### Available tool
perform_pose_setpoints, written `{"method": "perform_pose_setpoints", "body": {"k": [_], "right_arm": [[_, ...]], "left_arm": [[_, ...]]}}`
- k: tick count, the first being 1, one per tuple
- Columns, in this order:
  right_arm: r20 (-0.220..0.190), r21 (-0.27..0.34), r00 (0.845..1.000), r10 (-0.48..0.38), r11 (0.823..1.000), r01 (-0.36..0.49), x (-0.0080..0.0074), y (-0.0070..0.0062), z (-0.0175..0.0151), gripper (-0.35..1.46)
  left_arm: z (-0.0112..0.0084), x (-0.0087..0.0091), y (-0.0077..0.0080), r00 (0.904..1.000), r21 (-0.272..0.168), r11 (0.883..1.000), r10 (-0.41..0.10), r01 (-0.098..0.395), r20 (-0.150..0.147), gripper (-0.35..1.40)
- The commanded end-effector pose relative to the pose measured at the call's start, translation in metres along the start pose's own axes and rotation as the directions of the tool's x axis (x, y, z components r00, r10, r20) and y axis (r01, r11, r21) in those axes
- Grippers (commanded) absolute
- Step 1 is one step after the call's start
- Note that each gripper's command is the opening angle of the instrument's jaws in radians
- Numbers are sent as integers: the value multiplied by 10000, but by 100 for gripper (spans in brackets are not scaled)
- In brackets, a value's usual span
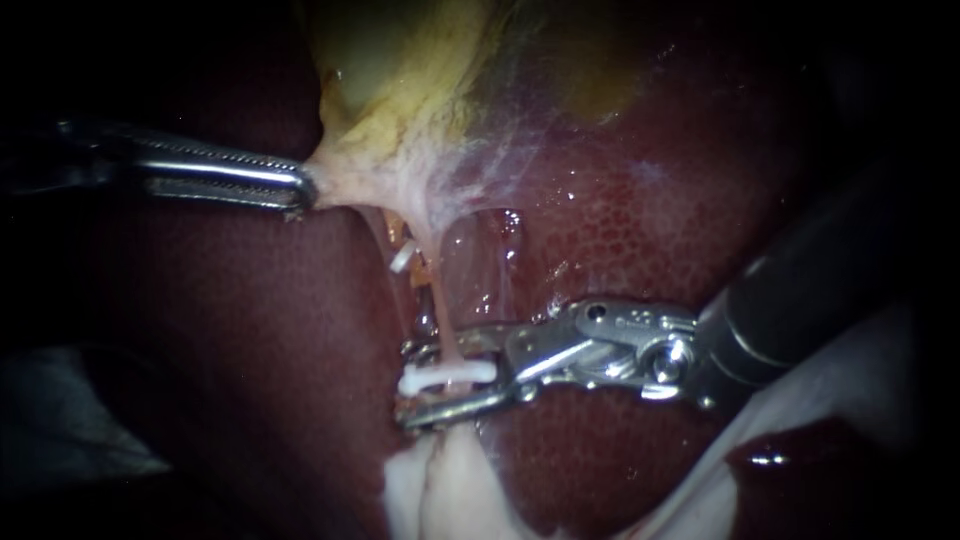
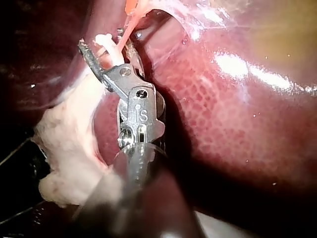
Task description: Going back first clip right tube
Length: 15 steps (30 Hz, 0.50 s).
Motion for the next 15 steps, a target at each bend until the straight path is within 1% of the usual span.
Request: {"method": "perform_pose_setpoints", "body": {"k": [1, 3, 6, 9, 12, 13, 15], "right_arm": [[103, -49, 9999, -133, 9999, 134, 2, 1, -2, 50], [244, -177, 9993, -288, 9994, 292, 3, 2, -8, 50], [218, -236, 9982, -556, 9981, 561, 6, 1, -16, 50], [420, -464, 9912, -1255, 9908, 1275, 9, -6, -29, 50], [864, -925, 9788, -1855, 9768, 1932, 17, -14, -51, 50], [1039, -1148, 9743, -1997, 9707, 2112, 22, -16, -61, 50], [1319, -1295, 9663, -2212, 9626, 2381, 31, -21, -78, 50]], "left_arm": [[0, 0, 0, 10000, 2, 10000, 0, 0, 0, -35], [0, 0, 0, 10000, 1, 10000, 0, 0, 0, -35], [-1, 0, 0, 10000, 0, 10000, 0, 0, 0, -35], [-1, 0, 0, 10000, -5, 10000, 1, -1, 1, -35], [-2, 0, 0, 10000, -10, 10000, 1, -1, 2, -35], [-2, 0, 0, 10000, -11, 10000, 2, -2, 2, -35], [-3, 0, 0, 10000, -12, 10000, 2, -2, 2, -35]]}}
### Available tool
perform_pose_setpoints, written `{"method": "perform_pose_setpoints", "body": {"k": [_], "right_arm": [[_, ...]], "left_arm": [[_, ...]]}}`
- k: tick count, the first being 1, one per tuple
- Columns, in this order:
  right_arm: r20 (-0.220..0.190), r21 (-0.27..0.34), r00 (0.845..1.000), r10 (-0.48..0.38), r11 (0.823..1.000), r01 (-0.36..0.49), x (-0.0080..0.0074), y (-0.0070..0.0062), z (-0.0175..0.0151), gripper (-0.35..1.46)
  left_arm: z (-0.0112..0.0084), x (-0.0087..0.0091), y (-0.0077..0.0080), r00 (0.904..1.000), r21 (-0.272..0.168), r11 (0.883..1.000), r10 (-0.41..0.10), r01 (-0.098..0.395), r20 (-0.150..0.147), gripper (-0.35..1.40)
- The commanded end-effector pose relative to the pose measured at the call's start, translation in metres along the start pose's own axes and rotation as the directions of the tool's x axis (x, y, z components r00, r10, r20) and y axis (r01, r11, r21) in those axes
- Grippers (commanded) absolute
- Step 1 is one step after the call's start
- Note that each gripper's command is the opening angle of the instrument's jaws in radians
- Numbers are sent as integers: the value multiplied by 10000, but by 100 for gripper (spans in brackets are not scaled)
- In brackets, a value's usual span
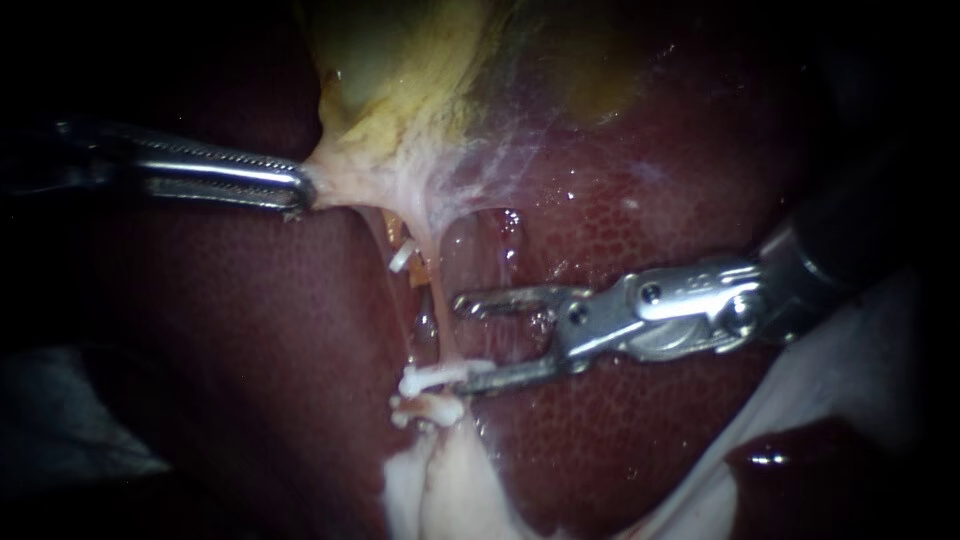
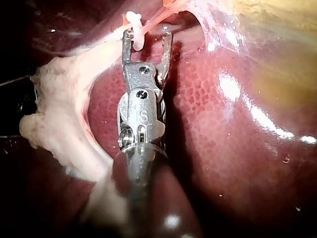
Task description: Going back first clip right tube
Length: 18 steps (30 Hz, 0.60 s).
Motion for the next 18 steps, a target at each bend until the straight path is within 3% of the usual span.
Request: {"method": "perform_pose_setpoints", "body": {"k": [1, 9, 18], "right_arm": [[139, -110, 9998, -136, 9998, 137, 5, 0, -13, 50], [857, -513, 9960, -235, 9983, 280, 25, -7, -79, 50], [917, -537, 9957, -160, 9983, 210, 30, -12, -101, 50]], "left_arm": [[-1, 1, 0, 10000, -3, 10000, 2, -2, -1, -35], [-1, 0, 0, 10000, -11, 10000, 3, -3, -30, -35], [4, -3, -5, 10000, -4, 10000, 18, -18, -3, -35]]}}
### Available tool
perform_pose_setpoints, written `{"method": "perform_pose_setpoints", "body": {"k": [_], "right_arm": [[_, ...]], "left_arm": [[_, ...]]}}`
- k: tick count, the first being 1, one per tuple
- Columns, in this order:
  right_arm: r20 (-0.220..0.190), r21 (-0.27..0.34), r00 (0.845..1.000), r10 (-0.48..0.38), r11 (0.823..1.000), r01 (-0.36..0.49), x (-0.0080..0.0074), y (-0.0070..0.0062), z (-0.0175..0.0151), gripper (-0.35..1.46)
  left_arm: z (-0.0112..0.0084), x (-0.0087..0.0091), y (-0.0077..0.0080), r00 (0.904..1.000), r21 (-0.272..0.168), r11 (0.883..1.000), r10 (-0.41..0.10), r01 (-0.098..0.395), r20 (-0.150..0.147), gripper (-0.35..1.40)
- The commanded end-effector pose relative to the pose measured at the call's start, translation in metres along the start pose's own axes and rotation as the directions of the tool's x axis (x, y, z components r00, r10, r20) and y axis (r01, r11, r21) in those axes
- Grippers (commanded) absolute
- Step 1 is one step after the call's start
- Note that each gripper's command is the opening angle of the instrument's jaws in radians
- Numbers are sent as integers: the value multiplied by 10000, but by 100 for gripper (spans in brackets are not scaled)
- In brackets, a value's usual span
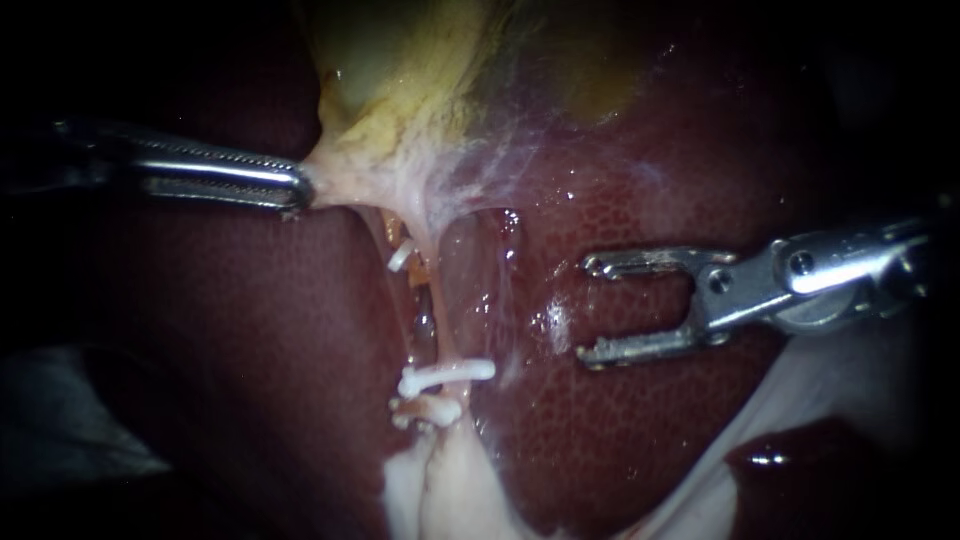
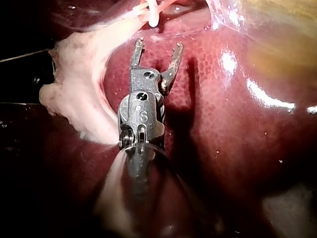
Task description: Going back first clip right tube
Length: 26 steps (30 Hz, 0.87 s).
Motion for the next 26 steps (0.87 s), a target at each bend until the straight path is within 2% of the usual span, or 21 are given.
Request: {"method": "perform_pose_setpoints", "body": {"k": [1, 5, 11, 14, 26], "right_arm": [[-7, 6, 10000, -81, 10000, 81, 0, 0, -1, 50], [-9, 16, 9999, -140, 9999, 140, -1, 1, -3, 50], [-10, 18, 9998, -195, 9998, 195, -1, 1, -4, 50], [-10, 22, 9998, -197, 9998, 197, -1, 1, -4, 50], [-11, 26, 9998, -200, 9998, 200, -1, 0, -5, 50]], "left_arm": [[3, -2, -1, 10000, 27, 10000, 9, -10, 44, -35], [19, -13, -7, 9999, 82, 9999, 68, -69, 156, -35], [46, -29, -26, 9993, 47, 9999, 98, -99, 359, -35], [54, -37, -32, 9986, 48, 9999, 141, -144, 508, -35], [55, -42, -35, 9984, 52, 10000, 51, -54, 568, -35]]}}
